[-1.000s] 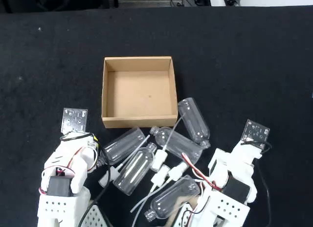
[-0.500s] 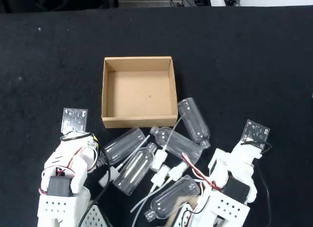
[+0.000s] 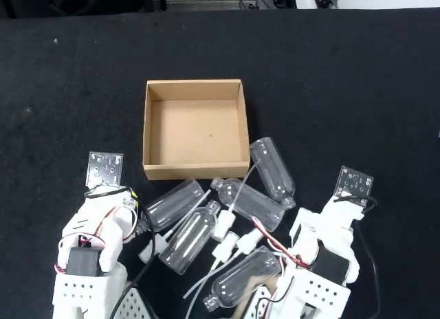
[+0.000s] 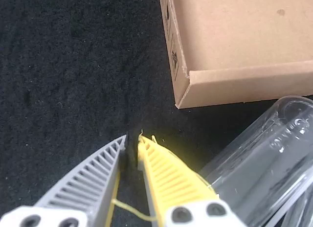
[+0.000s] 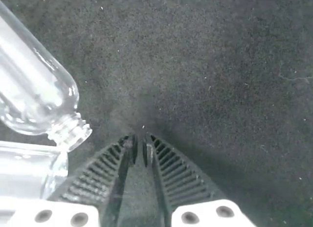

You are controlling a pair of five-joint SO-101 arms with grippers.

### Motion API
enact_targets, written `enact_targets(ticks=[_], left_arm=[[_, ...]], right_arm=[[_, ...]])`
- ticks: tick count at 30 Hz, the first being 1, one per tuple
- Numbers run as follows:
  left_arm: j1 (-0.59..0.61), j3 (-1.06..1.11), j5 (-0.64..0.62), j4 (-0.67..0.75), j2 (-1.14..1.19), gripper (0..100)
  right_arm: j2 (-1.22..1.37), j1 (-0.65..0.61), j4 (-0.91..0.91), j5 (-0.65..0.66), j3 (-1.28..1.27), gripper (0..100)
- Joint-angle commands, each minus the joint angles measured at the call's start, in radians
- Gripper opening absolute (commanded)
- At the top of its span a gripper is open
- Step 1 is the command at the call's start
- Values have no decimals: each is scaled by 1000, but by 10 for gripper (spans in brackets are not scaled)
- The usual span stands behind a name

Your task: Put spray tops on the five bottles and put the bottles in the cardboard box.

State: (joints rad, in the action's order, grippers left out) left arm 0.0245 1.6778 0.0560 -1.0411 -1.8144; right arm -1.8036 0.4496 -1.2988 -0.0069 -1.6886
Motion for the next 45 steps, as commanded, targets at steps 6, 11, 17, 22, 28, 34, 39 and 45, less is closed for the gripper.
enact_targets(ticks=[6, 11, 17, 22, 28, 34, 39, 45], left_arm=[[-16, 22, -5, -3, -6, 33], [-13, 22, -5, -2, -3, 31], [-24, 21, 2, 8, -8, 33], [65, -73, 120, 9, -9, 34], [90, -208, 365, 8, -8, 34], [94, -361, 296, -2, -2, 174], [85, -435, 302, -31, 32, 191], [-58, -547, 404, -203, 313, 193]], right_arm=[[-91, -20, 9, -2, 5, 15], [-91, -31, 176, -2, 10, 15], [-90, -29, 443, 123, 25, 15], [-90, -29, 462, 387, 79, 16], [-90, -29, 433, 442, 185, 16], [-90, -38, 244, 456, 427, 16], [-88, -38, 37, 459, 680, 16], [-24, -49, -61, 462, 837, 54]])
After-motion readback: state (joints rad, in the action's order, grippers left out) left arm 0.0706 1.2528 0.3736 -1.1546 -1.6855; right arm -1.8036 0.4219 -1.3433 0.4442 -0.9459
